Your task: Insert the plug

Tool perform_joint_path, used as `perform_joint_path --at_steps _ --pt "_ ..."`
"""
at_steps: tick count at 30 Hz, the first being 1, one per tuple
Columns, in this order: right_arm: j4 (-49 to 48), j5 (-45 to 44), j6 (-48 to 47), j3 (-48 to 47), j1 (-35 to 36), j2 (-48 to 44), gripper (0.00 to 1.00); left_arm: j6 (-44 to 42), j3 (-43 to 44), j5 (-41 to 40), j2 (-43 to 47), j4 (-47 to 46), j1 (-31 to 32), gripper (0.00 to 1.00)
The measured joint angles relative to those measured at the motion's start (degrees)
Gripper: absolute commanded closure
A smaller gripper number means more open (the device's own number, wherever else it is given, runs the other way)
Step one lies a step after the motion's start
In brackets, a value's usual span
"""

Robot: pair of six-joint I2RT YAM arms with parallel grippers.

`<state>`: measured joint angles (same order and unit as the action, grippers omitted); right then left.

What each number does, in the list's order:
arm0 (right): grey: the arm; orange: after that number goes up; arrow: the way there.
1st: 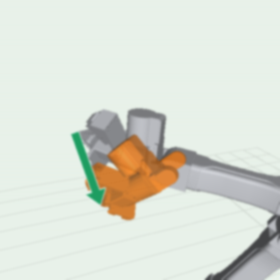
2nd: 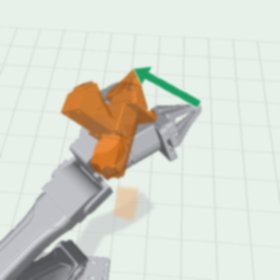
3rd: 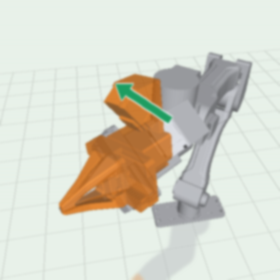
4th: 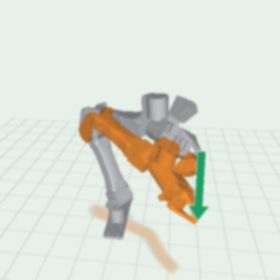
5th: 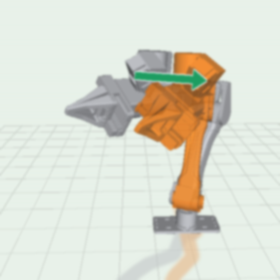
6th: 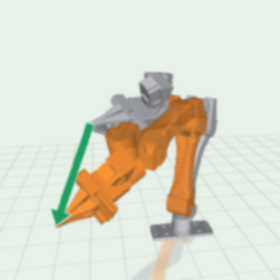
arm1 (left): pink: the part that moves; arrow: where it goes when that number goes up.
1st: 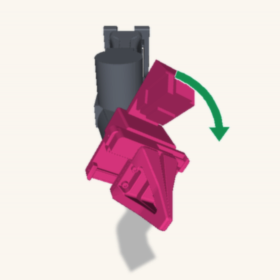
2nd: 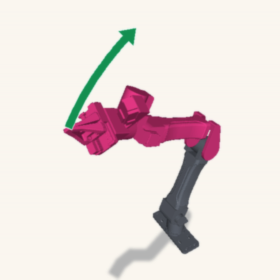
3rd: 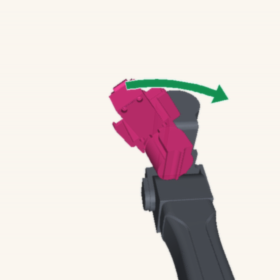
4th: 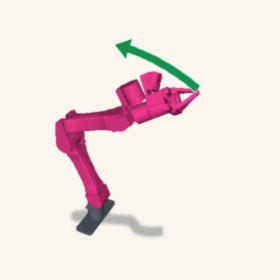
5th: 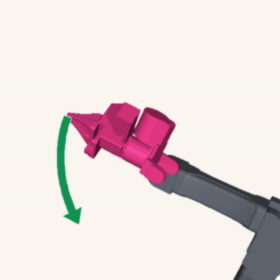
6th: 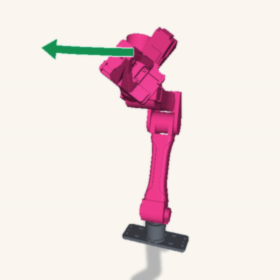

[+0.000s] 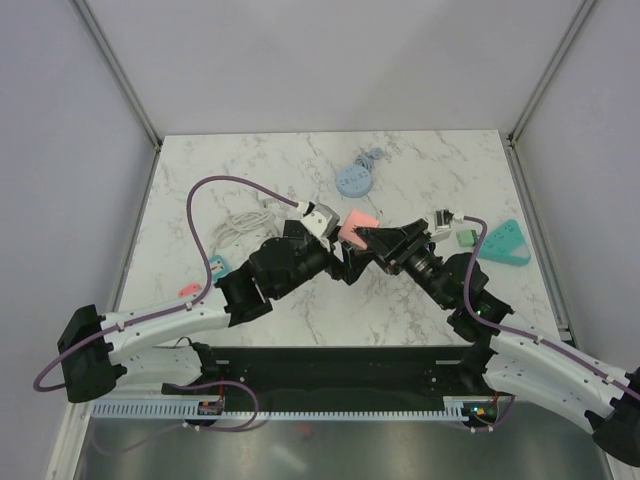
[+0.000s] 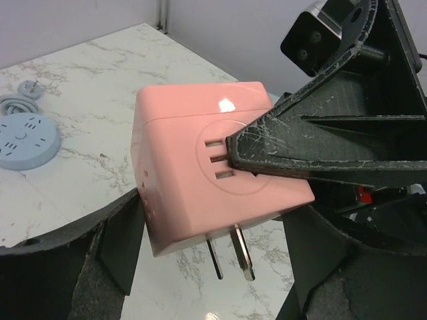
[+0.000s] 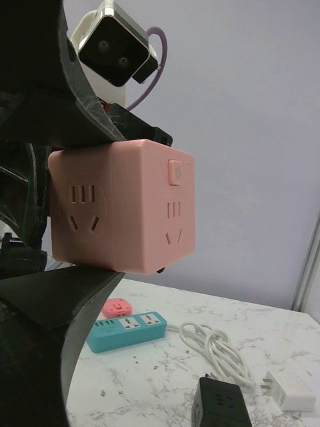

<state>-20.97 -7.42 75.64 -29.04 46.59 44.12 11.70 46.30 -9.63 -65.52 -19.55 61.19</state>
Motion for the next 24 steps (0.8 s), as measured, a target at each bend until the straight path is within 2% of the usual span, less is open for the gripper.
perform_joint_path --at_steps 6,16,24 --pt "1.4 1.7 -0.9 0.5 0.5 -2.8 0.24 -0.4 -1.7 2.7 2.6 0.2 0.1 0.98" --pt "3.5 4.0 -6.3 -0.3 0.4 -5.9 0.09 -0.5 -4.3 6.3 10.0 0.7 -0.4 0.98" --pt "6.9 10.4 -13.0 -4.5 0.4 -5.5 0.07 -0.5 -6.3 13.0 14.0 2.0 -0.5 0.98"
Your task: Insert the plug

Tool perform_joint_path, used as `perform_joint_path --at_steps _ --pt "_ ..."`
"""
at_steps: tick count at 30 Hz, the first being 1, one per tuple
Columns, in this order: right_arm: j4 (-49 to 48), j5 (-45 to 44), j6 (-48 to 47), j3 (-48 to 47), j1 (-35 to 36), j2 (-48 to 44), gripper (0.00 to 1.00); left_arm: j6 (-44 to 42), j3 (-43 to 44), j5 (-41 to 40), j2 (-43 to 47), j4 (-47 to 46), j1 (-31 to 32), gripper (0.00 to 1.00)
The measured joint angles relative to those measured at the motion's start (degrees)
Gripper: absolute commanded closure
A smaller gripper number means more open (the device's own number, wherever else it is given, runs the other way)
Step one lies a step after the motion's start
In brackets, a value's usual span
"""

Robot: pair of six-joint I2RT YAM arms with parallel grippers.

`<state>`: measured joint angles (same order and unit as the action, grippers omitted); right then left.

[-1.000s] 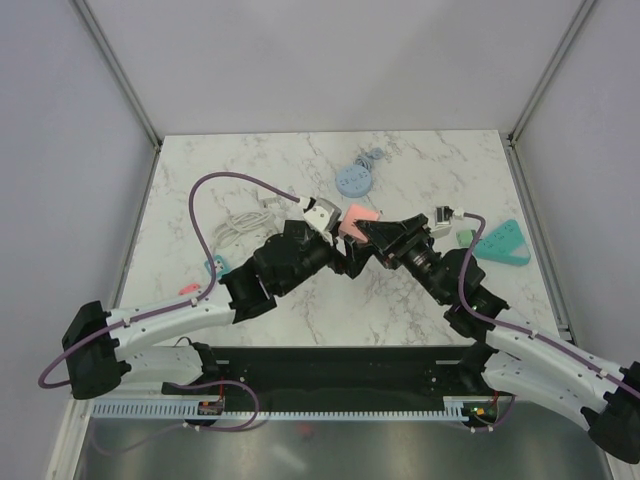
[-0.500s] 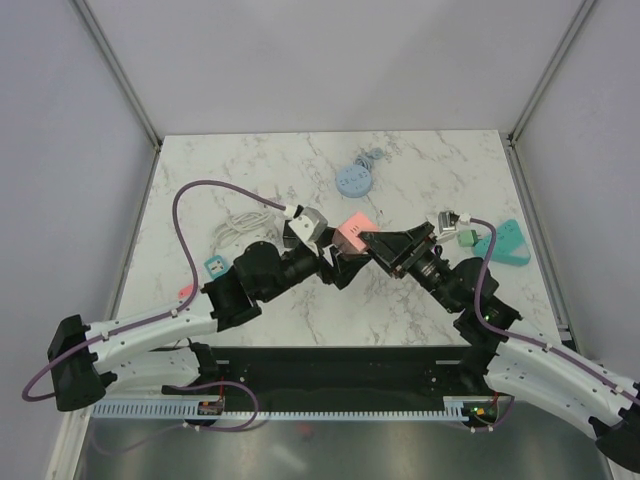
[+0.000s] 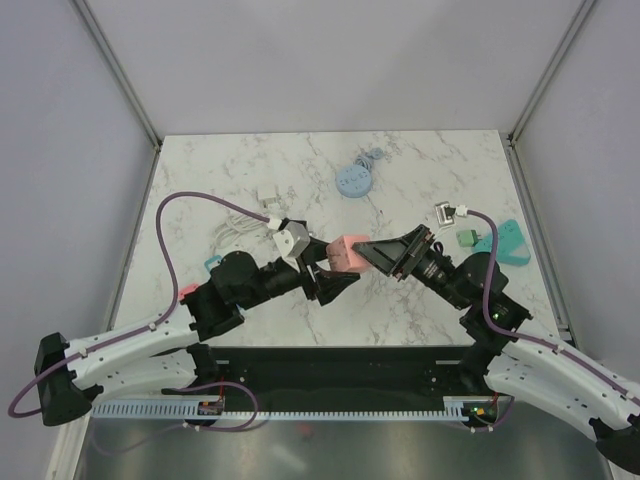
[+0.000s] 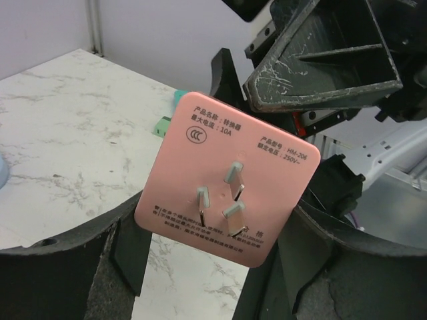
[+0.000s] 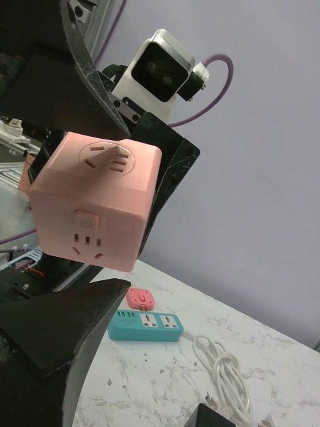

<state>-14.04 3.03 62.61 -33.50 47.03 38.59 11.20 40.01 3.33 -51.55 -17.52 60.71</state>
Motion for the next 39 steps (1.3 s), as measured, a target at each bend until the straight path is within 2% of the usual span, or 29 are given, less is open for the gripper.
perform_joint_path --at_steps 5,10,16,19,23,26,29,39 --pt "-0.3 4.4 -1.0 -0.7 0.0 0.7 0.09 0.0 -0.8 4.1 1.1 -0.1 0.0 0.98" --pt "-2.4 7.2 -0.5 -0.7 -0.3 1.1 0.21 0.0 -1.0 5.2 2.0 -0.2 0.0 0.98" --pt "-4.0 8.0 0.5 -0.7 -0.8 1.9 0.21 0.0 -1.0 5.0 2.1 -1.1 0.0 0.97" --pt "-5.2 8.3 0.8 -0.7 -1.2 2.8 0.22 0.0 -1.0 4.4 2.0 -1.1 -0.2 0.9" --pt "-5.2 8.3 0.7 -0.7 -1.5 3.2 0.25 0.0 -1.0 3.7 1.7 -1.1 -0.3 0.66" --pt "-3.9 8.3 0.1 -1.3 -1.6 3.3 0.27 0.0 -1.0 3.3 1.6 -0.7 -0.2 0.6" --pt "-2.6 8.3 -0.6 -2.1 -1.6 3.5 0.3 0.0 -1.0 2.9 1.6 -0.3 -0.2 0.55" --pt "-0.4 8.6 -2.1 -2.9 -2.4 4.7 0.41 -0.8 -0.2 2.1 0.2 2.2 -0.3 0.52"
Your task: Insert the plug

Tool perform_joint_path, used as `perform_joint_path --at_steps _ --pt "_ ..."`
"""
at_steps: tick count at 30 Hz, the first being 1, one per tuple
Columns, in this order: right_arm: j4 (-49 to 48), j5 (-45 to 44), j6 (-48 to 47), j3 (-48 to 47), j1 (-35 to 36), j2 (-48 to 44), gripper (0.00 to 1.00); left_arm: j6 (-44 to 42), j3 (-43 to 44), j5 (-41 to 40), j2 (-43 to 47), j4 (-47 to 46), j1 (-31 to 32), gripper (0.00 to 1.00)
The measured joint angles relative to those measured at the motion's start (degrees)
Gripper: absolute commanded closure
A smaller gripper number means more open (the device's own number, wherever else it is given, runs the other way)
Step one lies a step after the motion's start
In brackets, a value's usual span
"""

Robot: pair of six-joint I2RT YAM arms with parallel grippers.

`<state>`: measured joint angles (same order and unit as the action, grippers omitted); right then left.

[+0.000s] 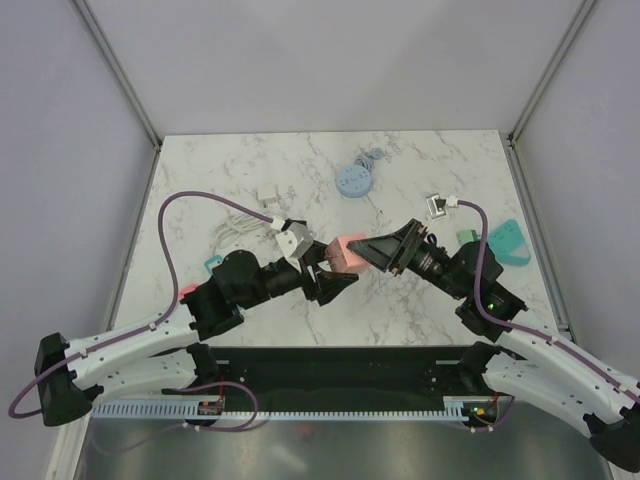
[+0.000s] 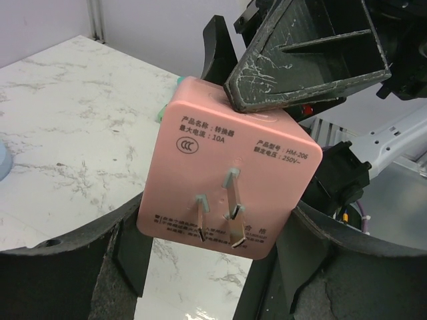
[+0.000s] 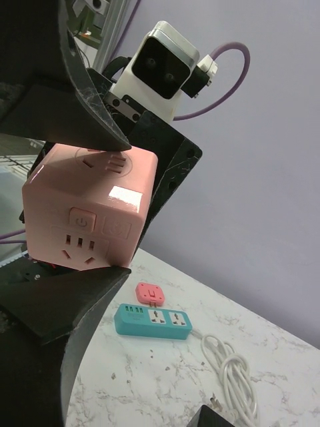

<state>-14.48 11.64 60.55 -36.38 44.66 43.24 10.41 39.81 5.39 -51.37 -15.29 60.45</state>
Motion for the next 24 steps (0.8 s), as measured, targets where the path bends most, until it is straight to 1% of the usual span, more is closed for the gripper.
perform_joint_path --at_steps 1,12,24 --pt "0.2 0.0 -0.2 -0.1 -0.1 0.2 0.41 -0.1 0.0 -0.2 -0.1 0.1 0.0 0.49" --pt "2.1 -1.3 -1.4 -0.6 -0.5 1.5 0.51 -1.4 0.7 -0.9 -1.8 2.8 0.0 0.42" --pt "3.0 -2.6 -2.3 -0.6 -0.8 2.4 0.56 -1.5 1.3 -1.9 -4.2 3.8 0.0 0.36"
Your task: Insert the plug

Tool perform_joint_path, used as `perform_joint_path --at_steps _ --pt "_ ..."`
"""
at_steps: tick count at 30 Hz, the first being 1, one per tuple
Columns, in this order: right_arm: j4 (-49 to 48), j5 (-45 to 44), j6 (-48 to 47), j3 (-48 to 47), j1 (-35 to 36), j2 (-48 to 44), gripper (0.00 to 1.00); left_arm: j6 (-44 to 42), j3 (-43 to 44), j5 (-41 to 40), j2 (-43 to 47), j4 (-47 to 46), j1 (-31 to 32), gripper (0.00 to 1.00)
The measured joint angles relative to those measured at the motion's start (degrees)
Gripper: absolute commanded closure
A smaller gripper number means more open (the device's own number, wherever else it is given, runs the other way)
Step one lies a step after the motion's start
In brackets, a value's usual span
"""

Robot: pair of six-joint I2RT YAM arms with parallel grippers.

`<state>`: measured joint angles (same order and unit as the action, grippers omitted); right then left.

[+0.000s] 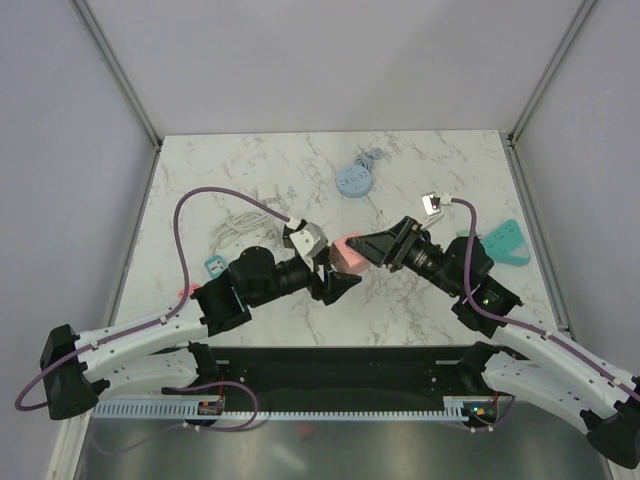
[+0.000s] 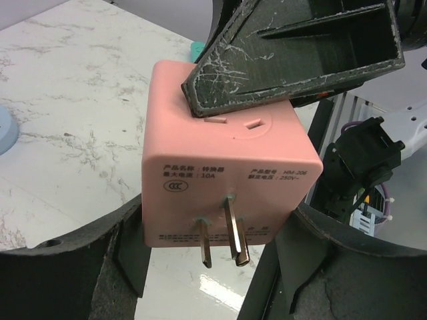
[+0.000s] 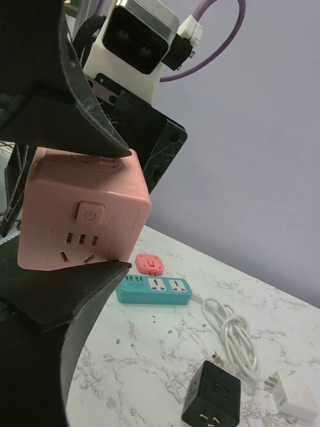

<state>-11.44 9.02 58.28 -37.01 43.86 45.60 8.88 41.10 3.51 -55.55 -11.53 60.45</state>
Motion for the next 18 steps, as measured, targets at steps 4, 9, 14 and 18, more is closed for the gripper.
perform_joint_path --at_steps 4,9,14,18 --pt "0.0 -0.8 0.2 0.0 -0.1 0.0 0.58 0.0 0.4 -0.5 -0.5 0.0 0.0 0.34" --pt "0.0 -1.5 0.6 0.1 -0.1 -0.2 0.6 0.0 0.5 -0.9 -0.8 -0.1 0.1 0.28" --pt "0.0 -1.6 0.6 0.1 -0.1 -0.2 0.61 0.0 0.5 -1.0 -1.0 -0.1 0.1 0.26" --pt "0.1 -1.5 0.9 0.1 -0.1 -0.2 0.63 0.0 0.5 -0.9 -1.3 -0.6 0.3 0.22"
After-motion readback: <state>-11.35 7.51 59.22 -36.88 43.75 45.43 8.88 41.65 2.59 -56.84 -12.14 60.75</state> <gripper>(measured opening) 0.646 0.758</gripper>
